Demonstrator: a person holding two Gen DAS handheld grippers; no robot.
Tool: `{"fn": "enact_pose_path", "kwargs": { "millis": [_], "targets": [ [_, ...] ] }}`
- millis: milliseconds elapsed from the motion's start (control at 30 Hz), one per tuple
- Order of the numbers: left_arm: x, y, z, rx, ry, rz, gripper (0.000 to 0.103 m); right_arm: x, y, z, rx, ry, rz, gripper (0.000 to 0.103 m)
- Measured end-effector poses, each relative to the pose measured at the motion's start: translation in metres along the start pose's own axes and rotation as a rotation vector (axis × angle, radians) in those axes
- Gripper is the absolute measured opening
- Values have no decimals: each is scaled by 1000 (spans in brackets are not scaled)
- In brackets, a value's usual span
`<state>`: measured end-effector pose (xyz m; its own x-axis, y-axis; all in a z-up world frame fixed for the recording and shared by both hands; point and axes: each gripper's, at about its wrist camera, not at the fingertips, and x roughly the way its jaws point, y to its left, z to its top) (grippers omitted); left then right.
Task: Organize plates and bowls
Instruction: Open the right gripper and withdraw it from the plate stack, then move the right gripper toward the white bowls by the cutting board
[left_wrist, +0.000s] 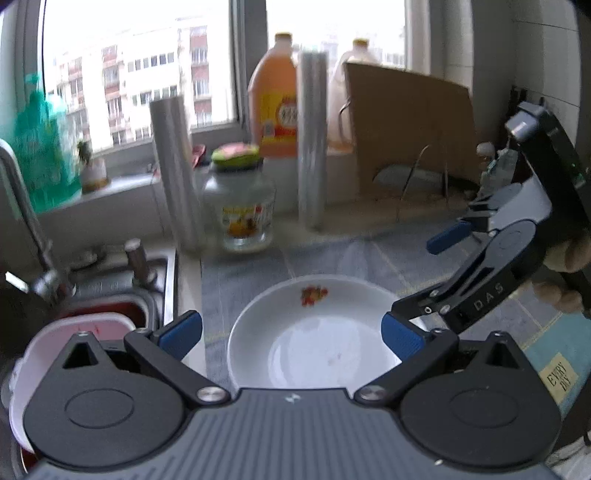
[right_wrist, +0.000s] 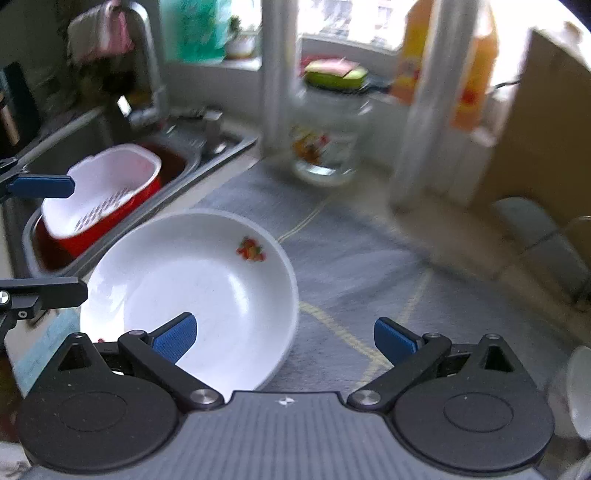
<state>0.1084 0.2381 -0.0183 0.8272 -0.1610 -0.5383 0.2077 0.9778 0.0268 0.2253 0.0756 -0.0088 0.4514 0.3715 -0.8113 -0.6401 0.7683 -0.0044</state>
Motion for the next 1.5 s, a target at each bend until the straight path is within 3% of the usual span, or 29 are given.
{"fn": "enact_pose_path", "kwargs": {
  "millis": [233,467,633,867,1033,1300,1500],
  "targets": [
    [1,-29,5,15,-59,-99,102,-44,-19,-35,127,-97,-166,103],
    [16,-69,15,19,-64,-223,102,-77,-57,-85,220,-83,-322,103],
    [27,-109,17,54,-54,-239,102,-96,-96,-124,305,-72,-372,103],
    [55,-178,22,73,-3,-279,102,-124,-157,-173,389,-74,-385,103],
    [81,-228,23,23,70,-341,102,-138,-202,-201,408,-70,-386,103],
    [113,-301,25,12,132,-321,102,-147,-255,-237,400,-50,-366,103],
    [134,-343,28,44,112,-313,102,-153,-287,-246,406,-71,-304,103]
  ]
}}
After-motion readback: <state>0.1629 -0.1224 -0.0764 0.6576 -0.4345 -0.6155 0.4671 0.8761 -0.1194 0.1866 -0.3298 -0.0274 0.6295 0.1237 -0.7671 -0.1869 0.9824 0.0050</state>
